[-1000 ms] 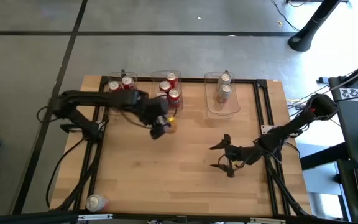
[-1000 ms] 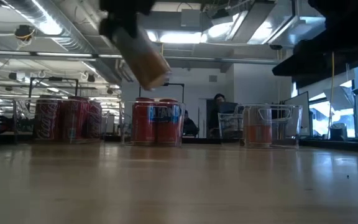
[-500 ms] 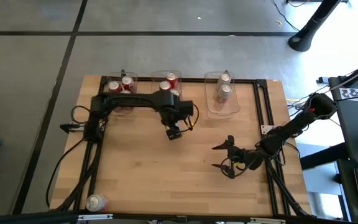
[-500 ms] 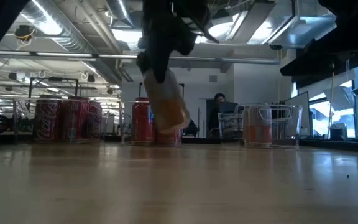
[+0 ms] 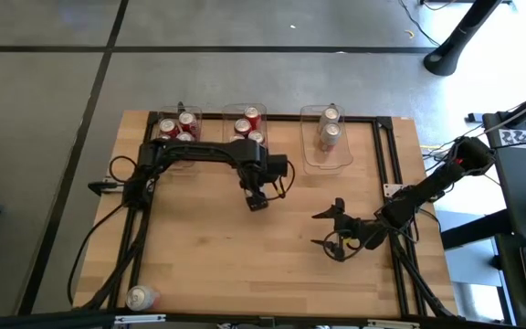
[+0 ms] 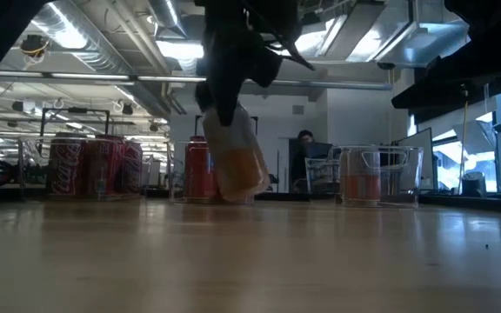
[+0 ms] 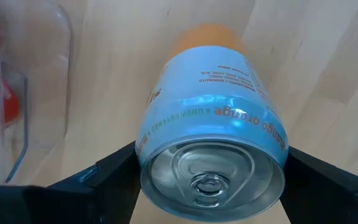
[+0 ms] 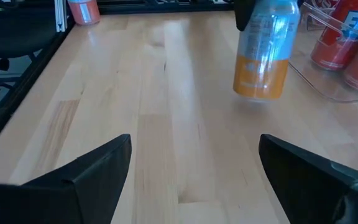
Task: Sort soda cans
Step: Put the white soda can into the right transparent bin
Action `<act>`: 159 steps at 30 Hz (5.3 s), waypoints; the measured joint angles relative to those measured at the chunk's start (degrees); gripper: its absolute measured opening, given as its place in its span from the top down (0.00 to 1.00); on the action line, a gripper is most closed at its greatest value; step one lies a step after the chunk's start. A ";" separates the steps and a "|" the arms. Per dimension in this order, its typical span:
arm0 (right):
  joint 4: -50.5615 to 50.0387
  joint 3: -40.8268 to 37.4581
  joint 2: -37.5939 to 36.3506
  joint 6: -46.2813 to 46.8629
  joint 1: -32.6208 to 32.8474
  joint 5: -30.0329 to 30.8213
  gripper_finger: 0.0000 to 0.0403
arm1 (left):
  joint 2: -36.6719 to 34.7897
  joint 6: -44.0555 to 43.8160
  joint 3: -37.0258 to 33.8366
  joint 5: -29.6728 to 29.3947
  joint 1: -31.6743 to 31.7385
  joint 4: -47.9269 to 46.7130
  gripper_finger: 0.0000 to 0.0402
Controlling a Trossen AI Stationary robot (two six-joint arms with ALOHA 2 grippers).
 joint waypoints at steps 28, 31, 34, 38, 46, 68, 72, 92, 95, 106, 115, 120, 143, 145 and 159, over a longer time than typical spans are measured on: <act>-1.03 -0.02 0.00 -0.03 0.00 0.00 0.13 | -0.57 1.22 -4.43 0.48 0.00 8.41 0.21; -1.07 -0.02 0.00 -0.02 0.00 0.00 0.13 | -0.57 1.23 -4.43 0.45 0.02 8.43 0.21; -1.07 -0.02 0.00 -0.03 0.00 0.00 0.13 | -0.57 1.23 -4.43 0.42 0.02 9.29 0.21; -1.05 -0.02 0.00 -0.05 0.00 0.77 0.13 | -0.55 1.50 -4.41 0.47 0.02 9.62 0.21; 3.20 -0.09 4.80 -1.27 -5.74 8.53 0.13 | -0.53 1.83 -4.39 0.46 0.02 10.68 0.21; 30.58 8.31 37.30 -11.12 -30.71 -12.03 0.13 | -0.48 4.47 -4.39 0.44 0.01 12.84 0.21; 30.35 8.44 37.75 -10.98 -30.75 -12.13 0.13 | -0.48 5.13 -4.39 0.43 -0.06 13.72 0.21; 25.12 8.46 33.47 -10.82 -30.67 -15.61 0.13 | -2.04 3.82 -4.39 -1.07 -4.49 11.62 0.21; 24.58 8.46 32.51 -10.82 -30.67 -15.65 0.13 | -3.10 3.24 -4.37 -1.09 -4.93 11.83 0.21; 24.06 8.46 32.46 -10.82 -30.69 -17.05 0.13 | -2.96 3.95 -4.76 -5.61 -5.85 14.33 0.21; 14.74 8.41 29.21 -10.88 -28.67 -15.23 0.13 | -2.27 5.65 -6.81 -13.49 -11.04 18.61 0.21; 6.01 8.42 23.52 -10.78 -24.72 -9.15 0.13 | -2.60 5.21 -9.73 -13.50 -11.66 20.24 0.21; 4.67 8.41 21.51 -10.80 -21.75 -2.40 0.13 | -2.45 1.60 -9.98 -13.53 -11.52 21.52 0.21; 4.76 8.41 21.51 -10.80 -21.75 -2.40 0.13 | -2.45 1.60 -9.98 -13.53 -11.52 21.59 0.21; 4.89 8.41 21.55 -10.80 -21.75 -3.00 0.13 | -2.11 1.16 -10.06 -13.68 -10.84 20.48 0.02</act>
